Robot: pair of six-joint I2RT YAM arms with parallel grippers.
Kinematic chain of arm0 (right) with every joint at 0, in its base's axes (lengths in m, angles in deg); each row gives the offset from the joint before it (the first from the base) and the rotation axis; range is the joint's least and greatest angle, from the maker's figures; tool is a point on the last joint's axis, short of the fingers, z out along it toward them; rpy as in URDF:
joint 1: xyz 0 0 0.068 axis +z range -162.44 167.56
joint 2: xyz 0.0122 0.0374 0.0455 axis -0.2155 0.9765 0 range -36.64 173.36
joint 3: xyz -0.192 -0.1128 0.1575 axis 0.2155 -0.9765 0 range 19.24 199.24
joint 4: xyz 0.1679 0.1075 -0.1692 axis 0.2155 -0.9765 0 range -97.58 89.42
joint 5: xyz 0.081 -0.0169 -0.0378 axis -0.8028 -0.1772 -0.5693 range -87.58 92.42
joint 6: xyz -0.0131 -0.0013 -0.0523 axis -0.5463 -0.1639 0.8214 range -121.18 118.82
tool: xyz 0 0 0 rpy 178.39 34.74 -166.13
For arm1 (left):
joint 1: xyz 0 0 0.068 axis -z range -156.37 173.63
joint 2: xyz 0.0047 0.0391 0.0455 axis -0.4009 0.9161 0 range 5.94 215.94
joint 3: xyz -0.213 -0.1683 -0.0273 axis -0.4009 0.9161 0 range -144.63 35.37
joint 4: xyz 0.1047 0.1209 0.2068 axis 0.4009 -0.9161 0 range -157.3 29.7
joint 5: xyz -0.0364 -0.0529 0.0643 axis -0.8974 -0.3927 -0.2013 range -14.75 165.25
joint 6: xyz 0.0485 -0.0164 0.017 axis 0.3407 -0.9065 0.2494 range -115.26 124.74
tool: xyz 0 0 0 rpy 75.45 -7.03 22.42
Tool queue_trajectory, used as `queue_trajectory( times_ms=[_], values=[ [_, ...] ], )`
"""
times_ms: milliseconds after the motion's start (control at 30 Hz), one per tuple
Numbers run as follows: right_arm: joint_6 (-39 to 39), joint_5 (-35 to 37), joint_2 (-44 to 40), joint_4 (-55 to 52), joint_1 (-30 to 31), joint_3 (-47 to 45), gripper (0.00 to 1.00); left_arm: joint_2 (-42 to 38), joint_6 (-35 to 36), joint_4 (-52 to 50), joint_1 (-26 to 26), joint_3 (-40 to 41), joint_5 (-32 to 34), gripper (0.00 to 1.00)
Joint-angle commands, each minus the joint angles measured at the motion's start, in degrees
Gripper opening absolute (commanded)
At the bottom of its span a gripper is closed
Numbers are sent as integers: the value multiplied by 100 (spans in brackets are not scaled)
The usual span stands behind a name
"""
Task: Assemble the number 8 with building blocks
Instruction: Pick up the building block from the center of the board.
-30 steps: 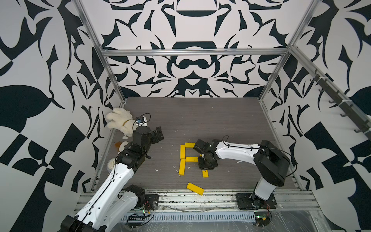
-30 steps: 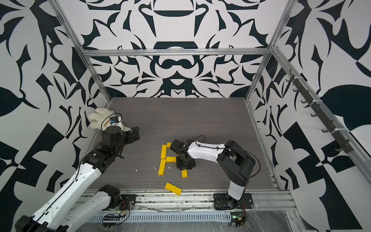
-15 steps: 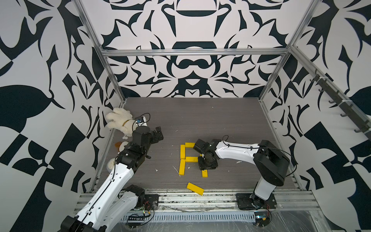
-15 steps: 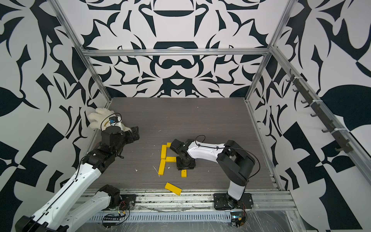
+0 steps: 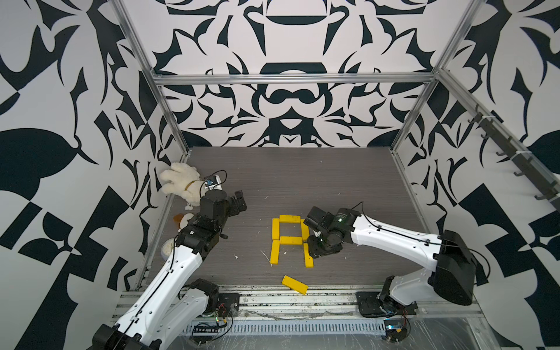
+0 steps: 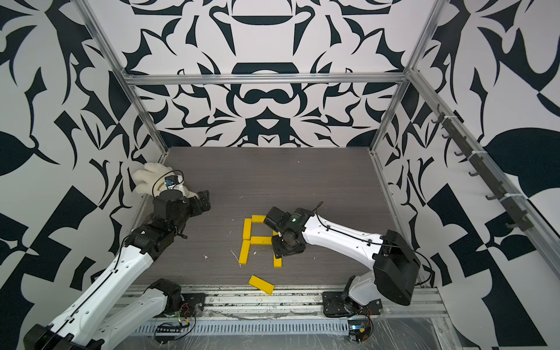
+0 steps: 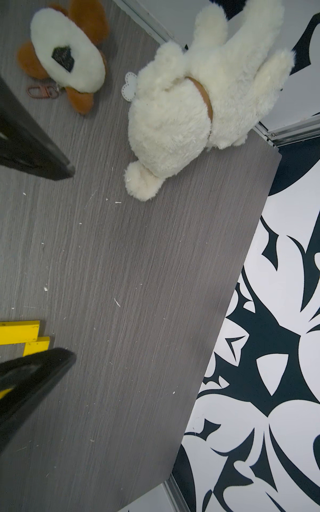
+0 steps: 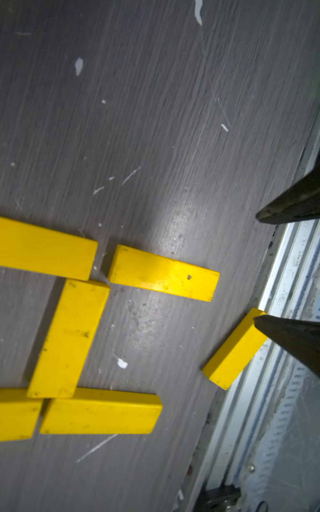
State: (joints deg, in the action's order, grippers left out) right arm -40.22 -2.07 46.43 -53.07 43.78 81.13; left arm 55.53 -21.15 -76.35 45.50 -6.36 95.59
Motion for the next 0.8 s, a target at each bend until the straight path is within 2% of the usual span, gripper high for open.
queue_trajectory(
  times_ms=[0, 133, 400, 533, 767],
  values=[
    [1087, 129, 110, -561, 462, 653, 53, -18, 75, 75, -25, -10, -2, 100],
    [1583, 5, 324, -13, 871, 680, 51, -79, 74, 88, -34, -24, -77, 100],
    [1175, 171, 1145, 222, 1568, 566, 50, -221, 66, 61, -29, 34, 13, 99],
    [1281, 343, 1404, 327, 2003, 776, 50, -217, 49, 82, -32, 41, -26, 99],
    [2035, 239, 1629, 514, 2118, 707, 50, -174, 5, 113, -33, 51, -187, 100]
  ],
)
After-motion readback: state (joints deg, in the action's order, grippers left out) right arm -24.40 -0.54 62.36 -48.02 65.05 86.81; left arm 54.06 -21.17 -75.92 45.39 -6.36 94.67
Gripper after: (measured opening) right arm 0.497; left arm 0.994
